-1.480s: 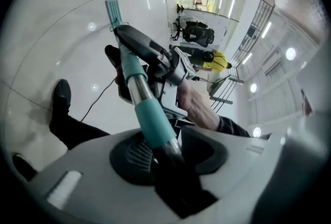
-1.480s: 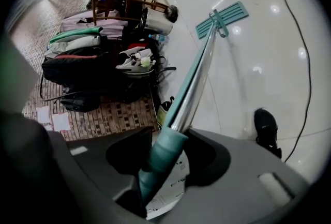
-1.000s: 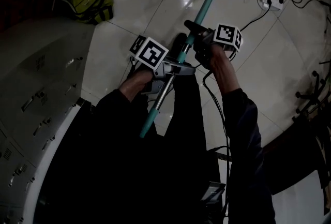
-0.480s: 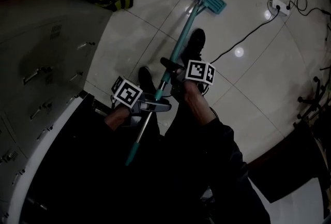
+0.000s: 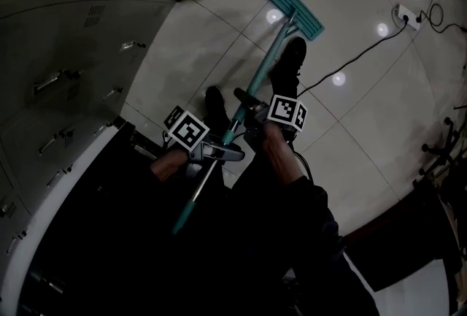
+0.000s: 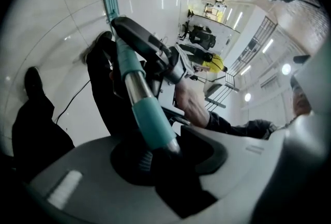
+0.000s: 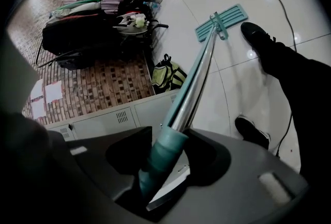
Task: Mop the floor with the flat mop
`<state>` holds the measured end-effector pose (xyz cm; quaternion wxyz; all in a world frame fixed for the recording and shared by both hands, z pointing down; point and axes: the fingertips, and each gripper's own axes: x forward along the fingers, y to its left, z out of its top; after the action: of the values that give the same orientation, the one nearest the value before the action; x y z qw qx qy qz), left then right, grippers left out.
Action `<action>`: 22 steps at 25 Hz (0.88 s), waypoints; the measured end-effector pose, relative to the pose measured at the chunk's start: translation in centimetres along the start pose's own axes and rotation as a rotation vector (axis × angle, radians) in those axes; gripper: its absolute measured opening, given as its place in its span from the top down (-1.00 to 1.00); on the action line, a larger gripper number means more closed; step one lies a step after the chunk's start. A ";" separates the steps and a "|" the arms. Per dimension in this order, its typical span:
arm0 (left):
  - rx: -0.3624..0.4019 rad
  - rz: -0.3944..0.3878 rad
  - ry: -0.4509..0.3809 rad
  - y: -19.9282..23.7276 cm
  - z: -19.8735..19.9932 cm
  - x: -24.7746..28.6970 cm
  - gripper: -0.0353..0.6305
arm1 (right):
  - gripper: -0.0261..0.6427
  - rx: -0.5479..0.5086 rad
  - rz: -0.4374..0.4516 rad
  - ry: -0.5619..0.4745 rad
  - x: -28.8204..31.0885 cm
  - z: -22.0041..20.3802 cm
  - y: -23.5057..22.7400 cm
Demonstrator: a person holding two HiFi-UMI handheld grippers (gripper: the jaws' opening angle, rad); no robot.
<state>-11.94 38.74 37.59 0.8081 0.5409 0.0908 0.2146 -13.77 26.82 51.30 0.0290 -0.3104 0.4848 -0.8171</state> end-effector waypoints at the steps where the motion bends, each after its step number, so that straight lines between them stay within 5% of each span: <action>1: 0.001 0.001 0.001 0.0 0.3 0.1 0.42 | 0.33 0.004 -0.004 -0.007 -0.1 0.4 -0.1; 8: 0.037 0.025 0.025 -1.6 7.0 2.0 0.43 | 0.34 -0.006 -0.013 -0.047 -2.5 8.1 0.6; 22: 0.099 -0.023 0.011 -9.1 33.5 12.2 0.45 | 0.33 -0.060 -0.055 -0.144 -10.7 37.0 2.7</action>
<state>13.91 13.24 43.63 0.7821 0.5781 0.1121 0.2037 13.96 0.47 56.45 0.0320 -0.3826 0.4970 -0.7782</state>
